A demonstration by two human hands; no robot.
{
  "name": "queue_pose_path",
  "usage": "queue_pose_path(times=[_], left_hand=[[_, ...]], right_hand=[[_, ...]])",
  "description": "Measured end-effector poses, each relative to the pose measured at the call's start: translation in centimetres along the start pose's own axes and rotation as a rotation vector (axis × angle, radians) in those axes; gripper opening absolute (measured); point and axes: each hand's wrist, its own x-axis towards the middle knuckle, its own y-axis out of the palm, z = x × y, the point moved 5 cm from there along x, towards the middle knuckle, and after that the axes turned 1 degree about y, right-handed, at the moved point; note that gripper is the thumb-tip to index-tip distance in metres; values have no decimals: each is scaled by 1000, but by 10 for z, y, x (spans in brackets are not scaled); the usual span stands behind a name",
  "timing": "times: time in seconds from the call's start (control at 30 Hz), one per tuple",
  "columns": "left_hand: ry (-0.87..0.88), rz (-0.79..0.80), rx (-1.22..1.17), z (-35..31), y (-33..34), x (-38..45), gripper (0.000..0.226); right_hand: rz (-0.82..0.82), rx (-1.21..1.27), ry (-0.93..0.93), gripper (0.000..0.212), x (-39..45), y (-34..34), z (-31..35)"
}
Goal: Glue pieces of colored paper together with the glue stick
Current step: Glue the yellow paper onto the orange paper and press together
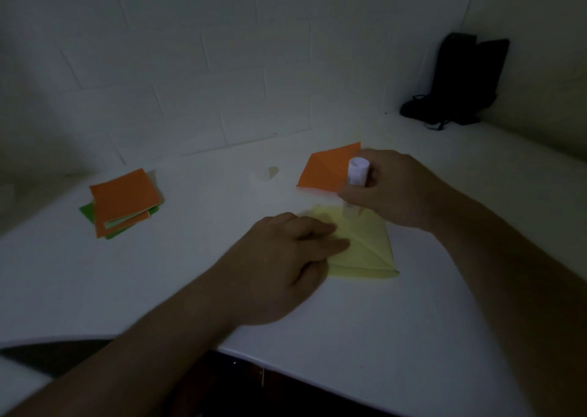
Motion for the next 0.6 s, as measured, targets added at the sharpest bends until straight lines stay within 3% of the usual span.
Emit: queue_pose_path(times=[0.2, 0.6], left_hand=[[-13, 16, 9, 1, 0, 0, 45], [36, -1, -2, -3, -2, 0, 42]], right_hand=[[15, 36, -8, 30, -4, -8, -7], [45, -117, 7, 34, -6, -23, -17]])
